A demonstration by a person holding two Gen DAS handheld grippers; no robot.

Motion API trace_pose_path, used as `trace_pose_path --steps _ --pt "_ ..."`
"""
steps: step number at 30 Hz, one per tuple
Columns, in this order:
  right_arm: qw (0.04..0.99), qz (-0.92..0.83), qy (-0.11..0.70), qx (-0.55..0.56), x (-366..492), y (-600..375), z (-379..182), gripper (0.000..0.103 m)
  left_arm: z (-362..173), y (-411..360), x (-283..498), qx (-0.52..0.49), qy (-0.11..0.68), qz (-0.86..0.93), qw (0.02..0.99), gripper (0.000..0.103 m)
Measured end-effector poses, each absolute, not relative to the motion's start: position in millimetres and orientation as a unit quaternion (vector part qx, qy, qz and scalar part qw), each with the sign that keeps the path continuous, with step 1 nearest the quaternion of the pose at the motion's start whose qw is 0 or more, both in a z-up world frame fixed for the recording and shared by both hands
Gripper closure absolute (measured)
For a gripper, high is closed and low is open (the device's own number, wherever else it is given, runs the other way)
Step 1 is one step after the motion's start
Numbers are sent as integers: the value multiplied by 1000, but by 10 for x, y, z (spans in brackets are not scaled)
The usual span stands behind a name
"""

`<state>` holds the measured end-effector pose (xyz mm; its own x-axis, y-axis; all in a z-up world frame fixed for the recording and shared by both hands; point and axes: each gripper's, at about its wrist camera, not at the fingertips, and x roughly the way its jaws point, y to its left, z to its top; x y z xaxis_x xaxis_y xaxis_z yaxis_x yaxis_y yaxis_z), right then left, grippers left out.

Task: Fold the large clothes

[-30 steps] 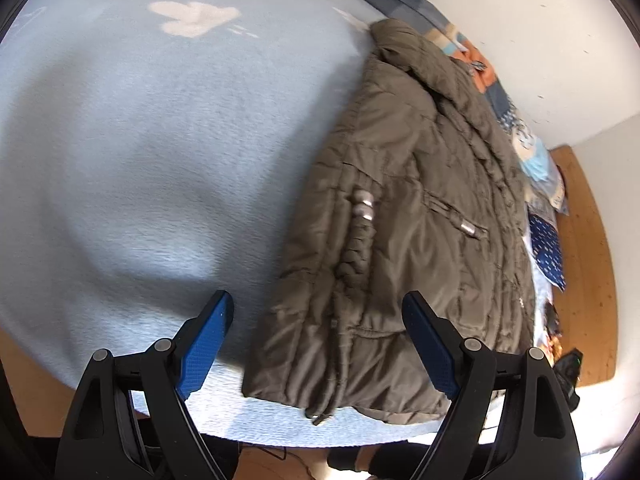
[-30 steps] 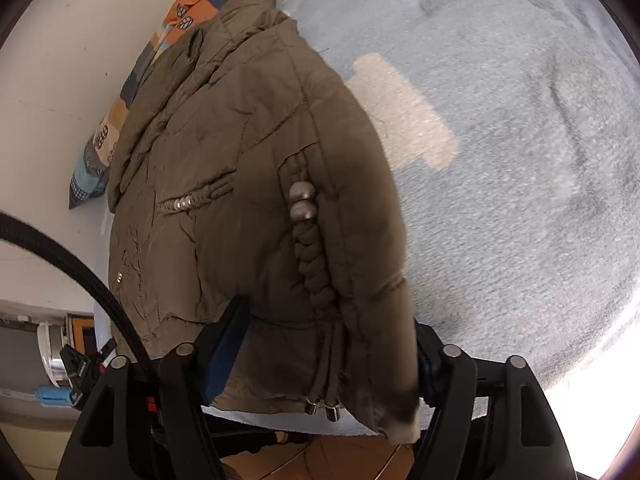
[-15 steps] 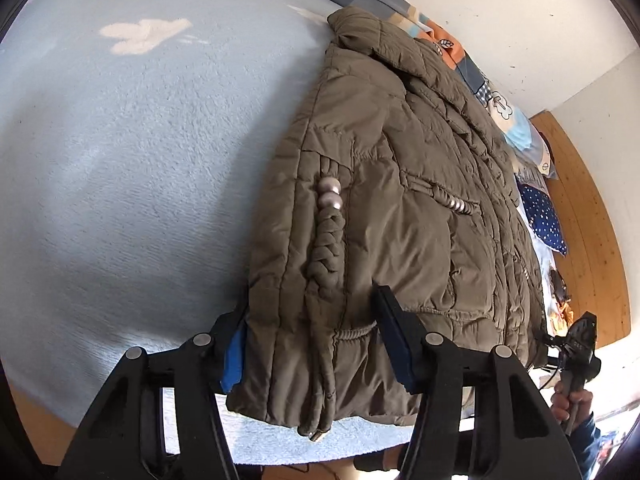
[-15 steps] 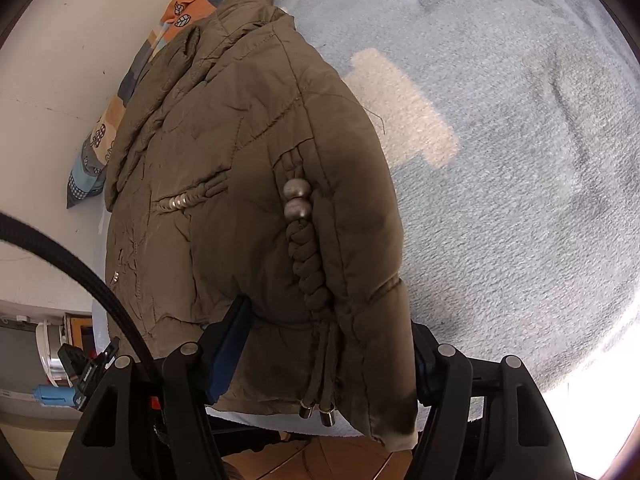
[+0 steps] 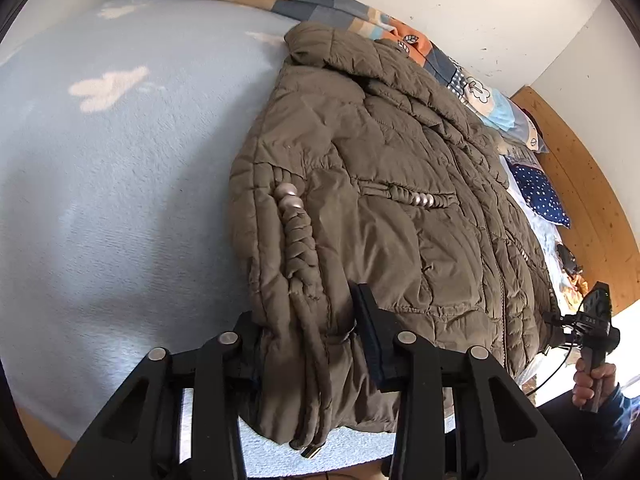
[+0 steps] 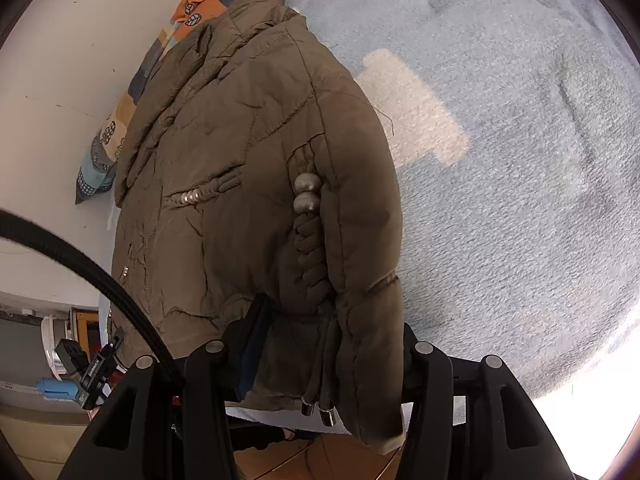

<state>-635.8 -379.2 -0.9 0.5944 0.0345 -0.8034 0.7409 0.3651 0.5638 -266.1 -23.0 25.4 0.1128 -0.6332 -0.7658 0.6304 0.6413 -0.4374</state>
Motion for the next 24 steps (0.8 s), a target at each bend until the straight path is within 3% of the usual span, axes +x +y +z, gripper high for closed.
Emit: trace_pose_path --steps 1,5,8,9,12,13,17,24 --pt "732 -242 382 509 -6345 -3796 -19 44 227 -240 -2649 -4 518 -423 744 59" --pt "730 -243 386 510 -6292 -3817 -71 37 141 -308 -2637 -38 532 -438 724 14" --pt "730 -241 385 511 -6252 -3825 -115 33 180 -500 -2784 19 515 -428 743 11" --pt "731 -242 384 510 -6249 -3820 -118 37 197 -531 -2818 31 508 -428 747 11" --pt "741 -236 376 503 -6261 -3780 -50 66 268 -561 -2855 42 493 -427 757 30" --pt "747 -232 370 502 -6270 -3765 -5 72 292 -555 -2850 38 491 -428 758 43" --pt "767 -231 351 486 -6294 -3678 219 78 493 -532 -2874 29 465 -435 771 74" --pt "789 -220 311 482 -6198 -3626 528 79 658 -554 -2851 15 448 -433 782 76"
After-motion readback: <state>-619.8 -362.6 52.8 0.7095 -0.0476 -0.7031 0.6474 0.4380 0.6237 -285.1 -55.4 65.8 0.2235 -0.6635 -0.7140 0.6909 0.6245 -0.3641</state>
